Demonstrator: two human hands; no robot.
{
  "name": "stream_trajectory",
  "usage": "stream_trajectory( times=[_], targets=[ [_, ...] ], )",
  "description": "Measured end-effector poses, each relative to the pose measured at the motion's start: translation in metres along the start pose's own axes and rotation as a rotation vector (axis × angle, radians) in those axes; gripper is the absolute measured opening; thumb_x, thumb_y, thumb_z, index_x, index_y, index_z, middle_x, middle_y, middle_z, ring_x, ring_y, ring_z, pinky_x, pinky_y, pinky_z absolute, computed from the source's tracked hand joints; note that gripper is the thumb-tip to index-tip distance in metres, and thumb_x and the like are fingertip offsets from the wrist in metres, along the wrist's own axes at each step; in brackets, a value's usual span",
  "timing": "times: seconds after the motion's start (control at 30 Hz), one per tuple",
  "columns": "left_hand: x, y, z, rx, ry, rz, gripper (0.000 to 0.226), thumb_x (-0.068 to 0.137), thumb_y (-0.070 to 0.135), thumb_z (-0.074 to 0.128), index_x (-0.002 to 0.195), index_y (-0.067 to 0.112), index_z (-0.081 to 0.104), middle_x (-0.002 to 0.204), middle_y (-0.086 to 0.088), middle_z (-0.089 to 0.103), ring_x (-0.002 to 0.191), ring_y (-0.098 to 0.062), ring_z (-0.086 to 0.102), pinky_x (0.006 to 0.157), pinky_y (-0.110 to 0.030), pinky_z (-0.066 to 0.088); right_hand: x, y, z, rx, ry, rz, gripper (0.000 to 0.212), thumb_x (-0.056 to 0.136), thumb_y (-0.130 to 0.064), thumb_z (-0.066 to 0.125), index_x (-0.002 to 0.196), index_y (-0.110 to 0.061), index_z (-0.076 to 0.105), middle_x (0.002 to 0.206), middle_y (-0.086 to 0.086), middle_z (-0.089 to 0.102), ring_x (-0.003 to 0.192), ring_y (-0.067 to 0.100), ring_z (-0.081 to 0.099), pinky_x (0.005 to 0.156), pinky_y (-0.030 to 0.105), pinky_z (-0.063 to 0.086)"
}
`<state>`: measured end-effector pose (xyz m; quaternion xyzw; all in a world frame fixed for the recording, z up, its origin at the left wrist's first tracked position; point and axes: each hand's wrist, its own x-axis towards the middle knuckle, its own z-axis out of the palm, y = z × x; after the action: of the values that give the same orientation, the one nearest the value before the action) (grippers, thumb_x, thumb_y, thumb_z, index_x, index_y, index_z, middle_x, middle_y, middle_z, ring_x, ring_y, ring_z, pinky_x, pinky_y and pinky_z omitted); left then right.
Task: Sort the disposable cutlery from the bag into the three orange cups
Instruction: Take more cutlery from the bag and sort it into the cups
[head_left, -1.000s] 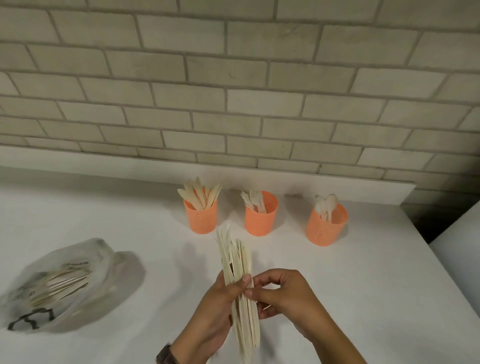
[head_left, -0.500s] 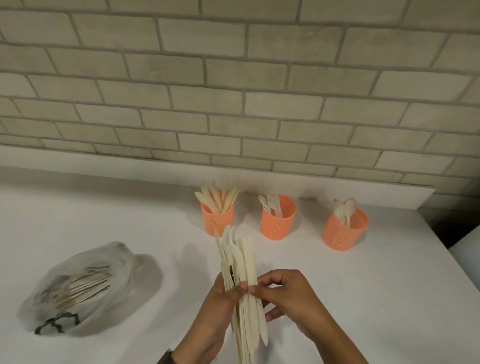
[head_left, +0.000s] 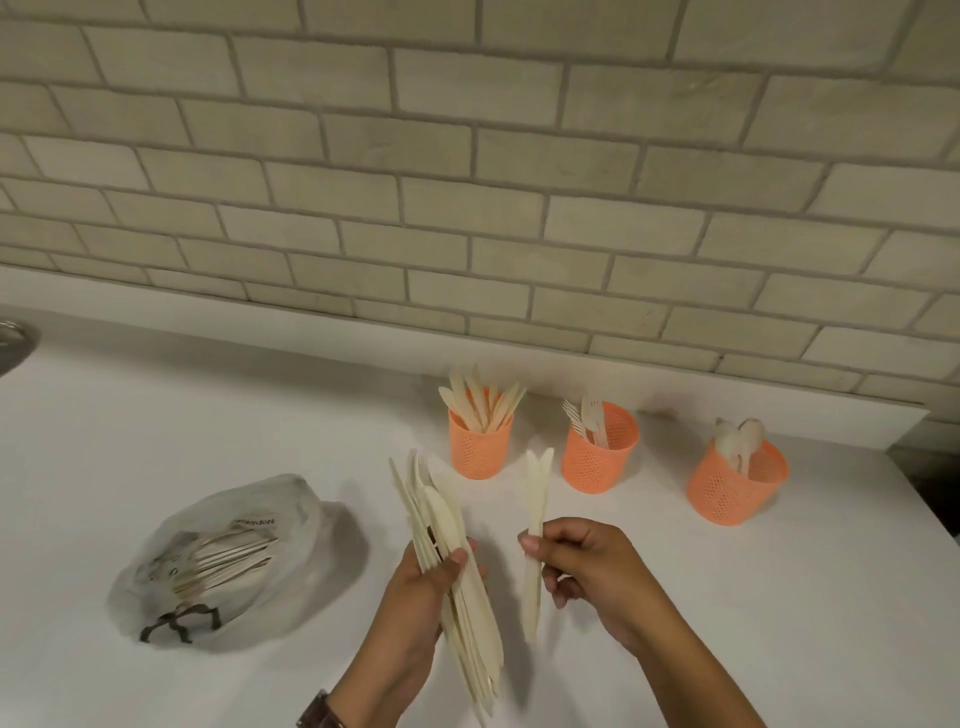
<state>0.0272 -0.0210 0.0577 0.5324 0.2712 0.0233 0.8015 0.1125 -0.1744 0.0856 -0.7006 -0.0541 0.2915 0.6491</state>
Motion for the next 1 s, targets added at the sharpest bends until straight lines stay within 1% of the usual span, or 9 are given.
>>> stream_trajectory(
  times=[0.1,0.2,0.37,0.53,0.6,0.67,0.77,0.87,1.0],
  targets=[
    [0.005,0.007,-0.011,-0.057,0.016,-0.005,0.019,0.093,0.008,0.052,0.11,0.013,0.058,0.095,-0.002,0.071,0.093,-0.026,0.065,0.089,-0.042,0.048,0.026,-0.022,0.001,-0.063,0.135,-0.13,0.007,0.078,0.003,0.069,0.084,0.001,0.069,0.073,0.012,0.061,0.046,0.008,0.056,0.047,0.02,0.051],
    [0.01,0.016,-0.019,-0.082,0.022,0.018,0.02,0.092,0.008,0.053,0.111,0.012,0.059,0.085,0.001,0.073,0.086,-0.022,0.067,0.09,-0.043,0.048,0.068,-0.049,0.007,-0.1,0.225,-0.269,0.012,0.077,0.007,0.069,0.076,-0.003,0.062,0.066,0.01,0.058,0.044,0.006,0.058,0.049,0.022,0.052],
    [0.014,0.031,-0.033,-0.119,-0.012,0.069,0.021,0.091,0.005,0.053,0.105,0.02,0.061,0.084,0.003,0.072,0.085,-0.024,0.066,0.091,-0.045,0.049,0.136,-0.075,0.022,-0.264,0.372,-0.461,0.003,0.079,-0.009,0.07,0.082,-0.007,0.069,0.076,0.009,0.068,0.071,0.023,0.064,0.07,0.036,0.052],
    [0.017,0.037,-0.053,-0.162,-0.008,0.091,0.02,0.09,0.004,0.053,0.101,0.017,0.063,0.082,0.001,0.071,0.077,-0.022,0.067,0.08,-0.039,0.051,0.169,-0.067,0.037,-0.536,0.379,-0.359,0.018,0.081,-0.013,0.067,0.065,-0.012,0.06,0.072,0.011,0.063,0.072,0.03,0.062,0.063,0.028,0.046],
    [0.019,0.038,-0.059,-0.177,0.007,0.091,0.021,0.089,0.005,0.054,0.104,0.016,0.063,0.085,0.0,0.071,0.078,-0.023,0.066,0.079,-0.039,0.051,0.168,-0.058,0.039,-0.581,0.3,-0.277,0.008,0.084,-0.016,0.064,0.085,-0.009,0.066,0.082,0.009,0.063,0.075,0.022,0.057,0.061,0.022,0.041],
    [0.022,0.038,-0.064,-0.187,0.011,0.089,0.022,0.089,0.005,0.054,0.107,0.015,0.062,0.085,0.0,0.07,0.079,-0.024,0.064,0.078,-0.039,0.05,0.164,-0.051,0.037,-0.519,0.329,-0.293,0.028,0.085,-0.021,0.064,0.111,-0.009,0.063,0.099,0.004,0.063,0.085,0.016,0.056,0.07,0.022,0.043],
    [0.026,0.039,-0.063,-0.168,0.002,0.081,0.019,0.089,0.005,0.054,0.103,0.015,0.063,0.086,-0.002,0.07,0.081,-0.025,0.064,0.079,-0.039,0.051,0.141,-0.048,0.039,-0.497,0.47,-0.541,0.028,0.082,-0.023,0.069,0.108,-0.012,0.066,0.093,-0.005,0.063,0.072,0.001,0.05,0.07,0.014,0.04],
    [0.029,0.038,-0.055,-0.117,-0.041,0.072,0.018,0.089,0.006,0.056,0.101,0.015,0.064,0.085,-0.002,0.071,0.085,-0.027,0.064,0.089,-0.044,0.047,0.096,-0.036,0.05,-0.386,0.292,-0.545,0.005,0.077,-0.025,0.074,0.076,-0.022,0.07,0.063,-0.013,0.058,0.054,0.003,0.047,0.053,0.011,0.038],
    [0.03,0.035,-0.036,0.017,-0.136,0.04,0.024,0.088,0.014,0.059,0.111,0.014,0.061,0.091,-0.007,0.072,0.083,-0.022,0.068,0.086,-0.038,0.048,0.05,-0.014,0.059,-0.336,0.073,-0.307,0.012,0.068,-0.035,0.08,0.066,-0.025,0.073,0.07,-0.005,0.07,0.054,0.01,0.05,0.052,0.026,0.047]
  ],
)
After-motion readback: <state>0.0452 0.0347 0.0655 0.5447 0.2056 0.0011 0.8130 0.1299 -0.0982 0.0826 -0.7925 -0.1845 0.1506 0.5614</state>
